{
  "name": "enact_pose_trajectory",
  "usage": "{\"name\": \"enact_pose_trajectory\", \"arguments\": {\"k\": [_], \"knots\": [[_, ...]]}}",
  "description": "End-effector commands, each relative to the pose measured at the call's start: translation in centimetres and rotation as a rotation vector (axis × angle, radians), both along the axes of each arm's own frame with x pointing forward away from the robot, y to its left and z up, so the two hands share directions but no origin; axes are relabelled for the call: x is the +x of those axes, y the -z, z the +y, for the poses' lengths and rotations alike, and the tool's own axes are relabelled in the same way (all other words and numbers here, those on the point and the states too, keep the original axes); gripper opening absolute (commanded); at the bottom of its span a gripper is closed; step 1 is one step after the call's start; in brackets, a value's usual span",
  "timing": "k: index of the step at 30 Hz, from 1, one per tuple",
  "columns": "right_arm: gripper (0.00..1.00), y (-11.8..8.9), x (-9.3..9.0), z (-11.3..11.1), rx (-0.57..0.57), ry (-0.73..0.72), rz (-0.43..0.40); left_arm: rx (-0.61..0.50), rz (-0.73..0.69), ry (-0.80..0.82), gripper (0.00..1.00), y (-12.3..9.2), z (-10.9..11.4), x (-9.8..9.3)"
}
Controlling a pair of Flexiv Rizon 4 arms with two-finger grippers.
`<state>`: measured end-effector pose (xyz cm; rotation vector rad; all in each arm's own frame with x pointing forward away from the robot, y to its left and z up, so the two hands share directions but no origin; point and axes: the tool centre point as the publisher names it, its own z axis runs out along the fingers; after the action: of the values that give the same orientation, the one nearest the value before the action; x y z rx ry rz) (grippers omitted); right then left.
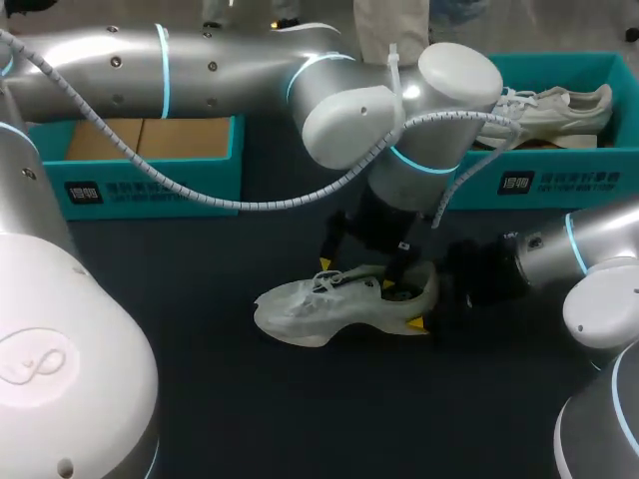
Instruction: Take the shoe out of the shoebox, open the shoe tongue, remove and reinsert the insole, then place the shoe into the shoebox
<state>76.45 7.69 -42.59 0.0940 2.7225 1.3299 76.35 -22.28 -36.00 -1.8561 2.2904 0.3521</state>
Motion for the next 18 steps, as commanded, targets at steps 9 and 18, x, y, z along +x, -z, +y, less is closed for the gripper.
{"name": "enact_pose_trajectory", "arguments": {"k": [9, 18], "knots": [[0.0, 0.4, 0.0, 0.2, -0.003, 0.001, -0.001, -0.012, -0.019, -0.111, 1.0, -2.1, 2.7, -1.2], [0.0, 0.4, 0.0, 0.2, -0.003, 0.001, -0.001, -0.041, 0.014, -0.165, 1.0, -2.3, 2.9, -2.8]]}}
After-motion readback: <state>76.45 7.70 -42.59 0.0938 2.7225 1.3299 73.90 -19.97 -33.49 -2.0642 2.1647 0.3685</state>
